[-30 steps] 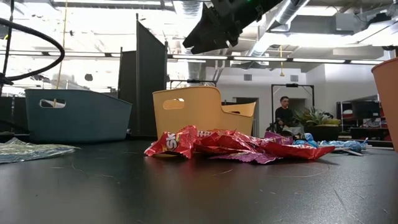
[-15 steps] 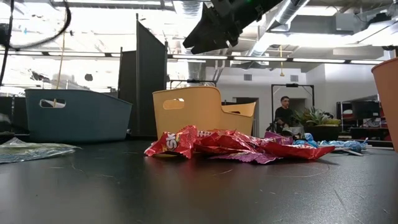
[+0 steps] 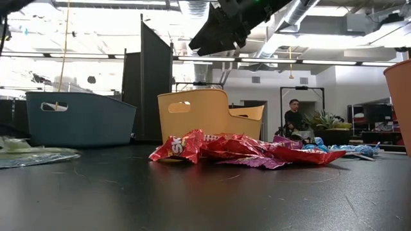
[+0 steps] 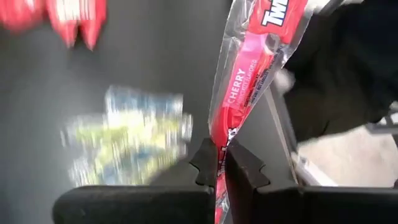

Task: Sort candy
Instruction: Put the red gummy into the blue bin

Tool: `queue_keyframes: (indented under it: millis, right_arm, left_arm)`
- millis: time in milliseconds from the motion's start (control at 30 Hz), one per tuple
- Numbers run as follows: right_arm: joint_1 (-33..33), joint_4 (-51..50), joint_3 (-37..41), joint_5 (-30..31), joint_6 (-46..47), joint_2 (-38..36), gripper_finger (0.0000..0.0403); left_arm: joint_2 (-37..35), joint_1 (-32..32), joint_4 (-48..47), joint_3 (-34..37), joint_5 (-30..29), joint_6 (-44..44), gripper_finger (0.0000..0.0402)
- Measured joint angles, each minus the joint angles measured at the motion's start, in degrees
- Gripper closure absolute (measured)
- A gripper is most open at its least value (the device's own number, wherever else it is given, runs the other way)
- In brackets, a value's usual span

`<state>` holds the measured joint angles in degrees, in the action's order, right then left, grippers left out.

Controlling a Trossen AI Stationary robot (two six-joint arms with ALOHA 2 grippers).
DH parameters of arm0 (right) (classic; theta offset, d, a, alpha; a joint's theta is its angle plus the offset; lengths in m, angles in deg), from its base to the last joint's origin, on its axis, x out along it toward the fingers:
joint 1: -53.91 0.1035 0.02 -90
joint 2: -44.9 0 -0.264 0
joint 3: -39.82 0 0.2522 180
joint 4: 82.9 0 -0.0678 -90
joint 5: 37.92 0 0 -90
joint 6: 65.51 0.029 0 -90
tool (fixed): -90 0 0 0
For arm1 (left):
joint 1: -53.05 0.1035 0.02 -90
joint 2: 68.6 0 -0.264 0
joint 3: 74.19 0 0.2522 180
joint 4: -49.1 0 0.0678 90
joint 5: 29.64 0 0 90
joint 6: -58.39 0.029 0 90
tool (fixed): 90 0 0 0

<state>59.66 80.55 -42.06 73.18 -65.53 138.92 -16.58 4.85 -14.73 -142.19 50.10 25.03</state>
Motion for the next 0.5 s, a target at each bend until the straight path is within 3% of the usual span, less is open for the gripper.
queue_keyframes:
  millis: [133,267,400,500]
  right_arm:
    - [0.01,-0.02,0.00,0.00,0.00,0.00,0.0112]
    - [0.01,-0.02,0.00,0.00,0.00,0.00,0.0112]
    - [0.00,-0.02,0.00,0.00,0.00,0.00,0.0112]
    - [0.01,-0.02,0.00,0.00,0.00,0.00,0.0112]
  left_arm:
    - [-5.11,0.00,8.74,-0.02,-2.87,12.41,0.0396]
    - [-9.10,0.00,17.35,-0.02,-2.12,25.02,0.0396]
    - [-11.13,0.07,18.11,0.02,-2.40,28.39,0.0396]
    - [-11.28,0.40,16.44,0.09,-14.71,24.23,0.0396]
